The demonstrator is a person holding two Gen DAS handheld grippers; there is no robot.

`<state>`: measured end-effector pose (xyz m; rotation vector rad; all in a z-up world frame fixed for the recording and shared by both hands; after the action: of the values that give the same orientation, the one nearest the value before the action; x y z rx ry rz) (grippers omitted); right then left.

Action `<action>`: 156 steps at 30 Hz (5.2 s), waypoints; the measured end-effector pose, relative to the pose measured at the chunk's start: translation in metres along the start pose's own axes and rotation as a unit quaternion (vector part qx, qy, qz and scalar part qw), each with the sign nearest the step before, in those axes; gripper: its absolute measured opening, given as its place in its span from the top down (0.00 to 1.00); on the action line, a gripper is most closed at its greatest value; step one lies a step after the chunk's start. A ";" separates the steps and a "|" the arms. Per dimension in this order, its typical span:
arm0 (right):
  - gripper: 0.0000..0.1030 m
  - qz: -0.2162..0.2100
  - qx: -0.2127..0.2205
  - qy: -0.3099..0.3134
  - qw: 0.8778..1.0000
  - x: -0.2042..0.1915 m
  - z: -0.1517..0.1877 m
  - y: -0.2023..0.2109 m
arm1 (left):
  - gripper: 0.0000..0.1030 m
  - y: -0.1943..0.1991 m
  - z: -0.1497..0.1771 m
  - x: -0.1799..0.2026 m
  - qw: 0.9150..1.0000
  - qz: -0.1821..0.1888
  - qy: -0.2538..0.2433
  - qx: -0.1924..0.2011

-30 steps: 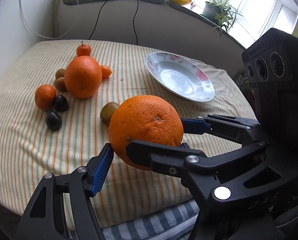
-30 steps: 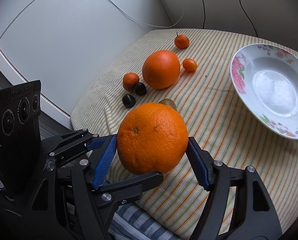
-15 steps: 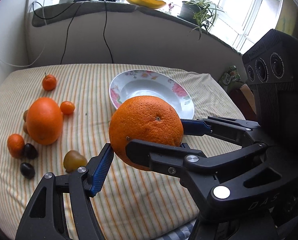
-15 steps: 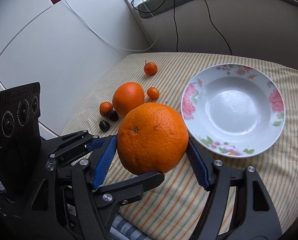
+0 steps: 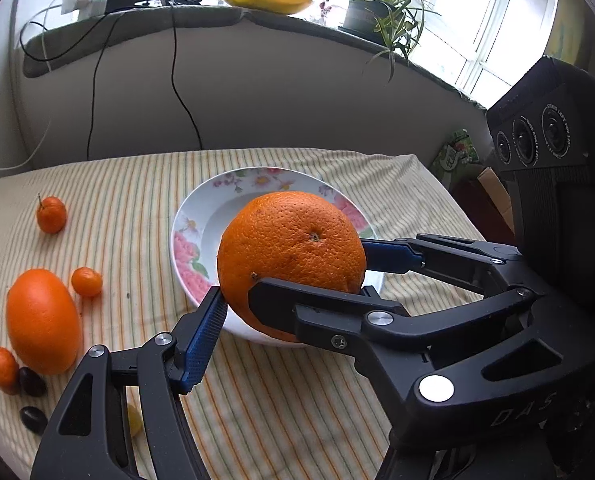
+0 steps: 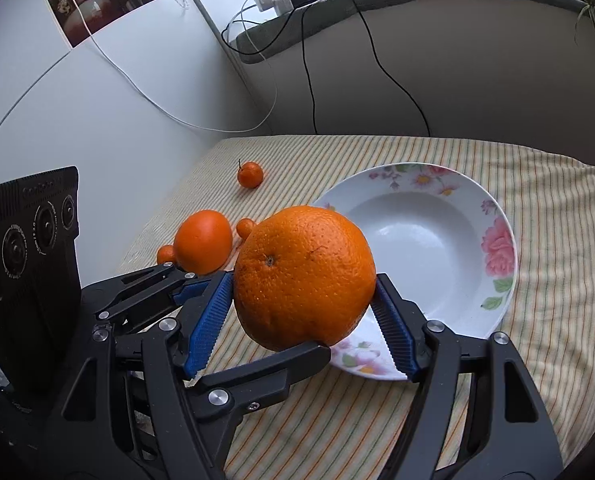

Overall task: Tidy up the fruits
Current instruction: 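Carry the large orange with the right tool and lower it onto the plate, then open the right tool, release the orange and withdraw from the plate, then grasp the kiwi with the right tool while the left tool grasps a dark plum, then carry the kiwi and plum to the plate and release both beside the orange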

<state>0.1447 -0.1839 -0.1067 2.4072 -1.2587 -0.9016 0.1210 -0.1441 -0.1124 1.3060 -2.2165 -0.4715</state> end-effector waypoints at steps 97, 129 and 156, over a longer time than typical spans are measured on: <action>0.48 -0.050 -0.058 0.167 0.983 -0.117 0.071 -0.056 | 0.54 0.115 0.083 -0.174 0.973 -0.179 0.147 0.022; 0.68 -0.043 -0.085 0.197 0.976 -0.125 0.089 -0.091 | 0.78 0.102 0.082 -0.182 0.973 -0.176 0.147 0.014; 0.69 0.039 0.009 0.114 0.993 -0.034 0.034 0.001 | 0.78 0.062 0.029 -0.091 0.992 -0.057 0.105 0.031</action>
<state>0.1077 -0.1560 -0.1189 2.3753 -1.2690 -0.5760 0.0965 -0.0331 -0.1262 1.4503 -2.0054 -0.2942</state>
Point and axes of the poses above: each gripper's, at about its wrist camera, not at the fingertips, and y roughly against the way its jaws point, x to its right, z to its underside, the point moved 8 cm from there along -y, roughly the way its jaws point, and after that the axes turned 14 degrees about x, right-handed, at the moved point
